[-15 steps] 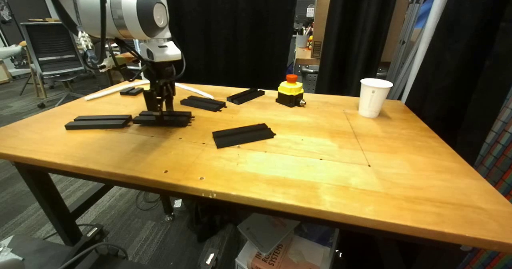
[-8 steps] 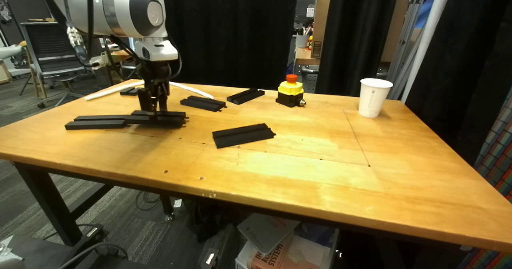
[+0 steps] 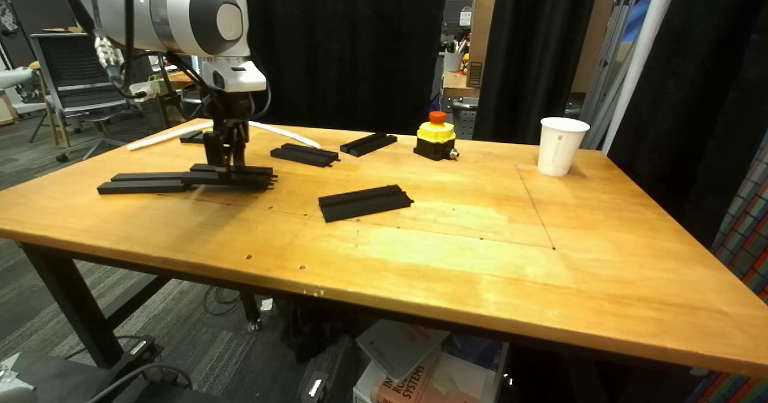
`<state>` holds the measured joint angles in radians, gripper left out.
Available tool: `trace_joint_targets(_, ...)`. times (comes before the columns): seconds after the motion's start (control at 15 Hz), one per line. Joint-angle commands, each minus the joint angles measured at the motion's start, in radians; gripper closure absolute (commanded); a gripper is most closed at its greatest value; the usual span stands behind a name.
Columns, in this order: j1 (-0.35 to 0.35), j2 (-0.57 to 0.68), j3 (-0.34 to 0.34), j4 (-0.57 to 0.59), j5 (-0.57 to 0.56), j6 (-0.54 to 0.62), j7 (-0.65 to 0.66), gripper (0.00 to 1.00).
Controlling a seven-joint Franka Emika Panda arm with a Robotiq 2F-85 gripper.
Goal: Connect the four black pieces closest to you together
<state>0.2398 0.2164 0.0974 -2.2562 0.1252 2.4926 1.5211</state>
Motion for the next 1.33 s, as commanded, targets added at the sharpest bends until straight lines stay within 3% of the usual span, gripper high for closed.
trace_joint_targets(0.0,-0.016,-0.006,0.009,0.004,0.017,0.013,-0.026,0.55)
trace_joint_targets(1.27,-0.008,0.052,0.037,0.051,0.042,0.029,-0.034,0.55)
